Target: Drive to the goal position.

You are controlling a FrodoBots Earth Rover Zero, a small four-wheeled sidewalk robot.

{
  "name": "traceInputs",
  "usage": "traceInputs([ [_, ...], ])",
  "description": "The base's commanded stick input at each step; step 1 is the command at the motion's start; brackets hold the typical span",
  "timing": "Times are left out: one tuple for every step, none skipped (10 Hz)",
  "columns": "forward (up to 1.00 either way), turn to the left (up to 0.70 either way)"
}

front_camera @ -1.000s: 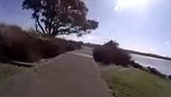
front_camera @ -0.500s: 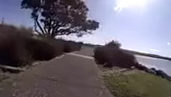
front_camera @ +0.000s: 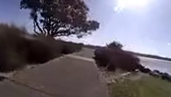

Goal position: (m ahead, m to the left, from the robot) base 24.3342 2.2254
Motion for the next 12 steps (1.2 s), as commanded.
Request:
traceInputs([
  [0.7,0.0],
  [0.7,0.0],
  [0.7,0.0],
  [0.7,0.0],
  [0.7,0.0],
  [0.7,0.0],
  [0.7,0.0],
  [0.7,0.0],
  [0.7,0.0],
  [0.7,0.0],
  [0.7,0.0],
  [0.7,0.0],
])
